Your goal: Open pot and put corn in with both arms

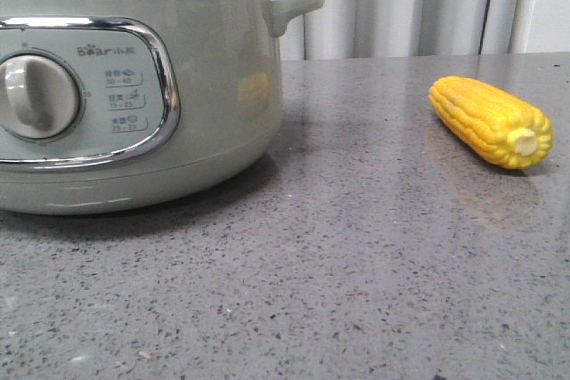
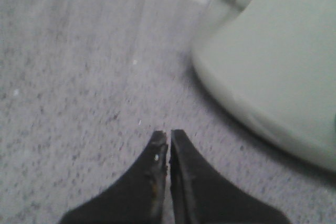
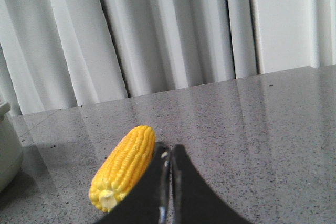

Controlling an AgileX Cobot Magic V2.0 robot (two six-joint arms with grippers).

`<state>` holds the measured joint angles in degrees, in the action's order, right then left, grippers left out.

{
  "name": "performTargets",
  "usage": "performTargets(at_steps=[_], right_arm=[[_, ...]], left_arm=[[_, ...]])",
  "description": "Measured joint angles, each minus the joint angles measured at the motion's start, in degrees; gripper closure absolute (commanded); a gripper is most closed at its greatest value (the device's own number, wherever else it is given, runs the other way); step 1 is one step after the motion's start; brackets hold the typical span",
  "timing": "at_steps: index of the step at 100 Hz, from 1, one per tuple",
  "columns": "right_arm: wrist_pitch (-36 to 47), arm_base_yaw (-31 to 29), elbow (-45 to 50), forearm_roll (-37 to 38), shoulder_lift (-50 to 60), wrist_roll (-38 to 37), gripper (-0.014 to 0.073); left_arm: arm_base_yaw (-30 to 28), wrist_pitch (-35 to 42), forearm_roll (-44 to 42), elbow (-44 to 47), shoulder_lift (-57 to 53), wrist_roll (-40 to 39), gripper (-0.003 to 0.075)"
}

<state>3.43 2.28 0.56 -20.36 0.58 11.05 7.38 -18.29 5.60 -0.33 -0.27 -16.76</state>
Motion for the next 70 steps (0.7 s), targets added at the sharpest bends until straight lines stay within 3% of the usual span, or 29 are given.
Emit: performTargets(at_steps=[70], right_arm=[[-2.9,0.0,0.0,0.0,0.0,0.0,0.0665]], left_arm=[[0.0,-0.8,0.0,0.0,0.0,0.0,0.0741]])
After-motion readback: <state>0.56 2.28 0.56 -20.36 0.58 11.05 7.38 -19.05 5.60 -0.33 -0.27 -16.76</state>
